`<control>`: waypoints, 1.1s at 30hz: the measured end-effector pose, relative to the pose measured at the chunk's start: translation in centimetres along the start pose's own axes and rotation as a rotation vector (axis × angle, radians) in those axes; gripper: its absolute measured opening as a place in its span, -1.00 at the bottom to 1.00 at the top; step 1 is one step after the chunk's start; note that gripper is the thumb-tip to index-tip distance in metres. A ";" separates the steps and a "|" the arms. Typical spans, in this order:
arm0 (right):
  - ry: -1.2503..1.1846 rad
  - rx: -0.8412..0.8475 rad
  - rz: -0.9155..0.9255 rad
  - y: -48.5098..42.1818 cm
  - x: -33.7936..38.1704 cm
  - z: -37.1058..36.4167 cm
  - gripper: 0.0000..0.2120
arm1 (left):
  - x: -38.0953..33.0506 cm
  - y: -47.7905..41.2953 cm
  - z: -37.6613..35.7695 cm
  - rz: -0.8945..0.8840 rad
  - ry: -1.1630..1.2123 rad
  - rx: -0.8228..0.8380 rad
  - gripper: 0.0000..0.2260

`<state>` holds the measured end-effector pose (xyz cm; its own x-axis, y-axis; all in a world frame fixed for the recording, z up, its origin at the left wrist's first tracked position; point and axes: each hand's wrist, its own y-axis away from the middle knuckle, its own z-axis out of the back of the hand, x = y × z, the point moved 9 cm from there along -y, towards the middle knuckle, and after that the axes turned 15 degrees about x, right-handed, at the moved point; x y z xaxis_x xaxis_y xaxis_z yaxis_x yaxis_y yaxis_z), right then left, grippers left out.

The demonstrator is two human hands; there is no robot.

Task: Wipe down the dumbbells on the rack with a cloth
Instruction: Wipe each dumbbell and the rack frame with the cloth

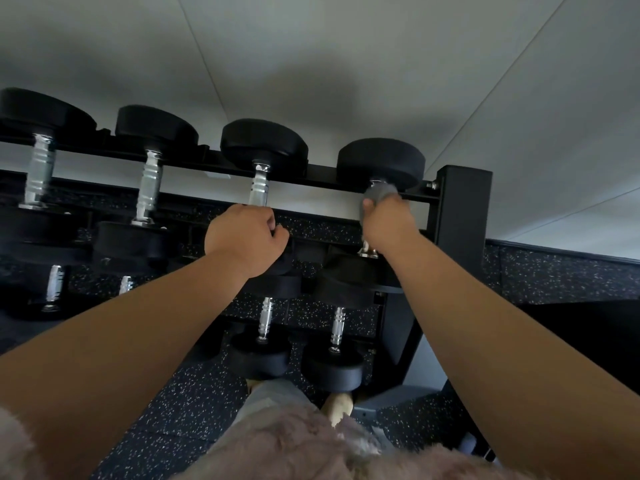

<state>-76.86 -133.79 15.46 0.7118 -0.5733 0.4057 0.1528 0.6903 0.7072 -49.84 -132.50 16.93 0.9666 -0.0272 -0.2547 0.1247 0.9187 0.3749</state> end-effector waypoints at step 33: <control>0.547 0.037 0.010 0.0 -1.9 3.1 -0.86 | -0.3 0.2 0.2 0.013 -0.021 0.002 -0.75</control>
<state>-80.36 -134.08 16.52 0.9672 -0.2469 0.0594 0.1270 0.6730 0.7287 -50.02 -132.39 17.29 0.9728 -0.0233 -0.2305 0.1120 0.9182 0.3798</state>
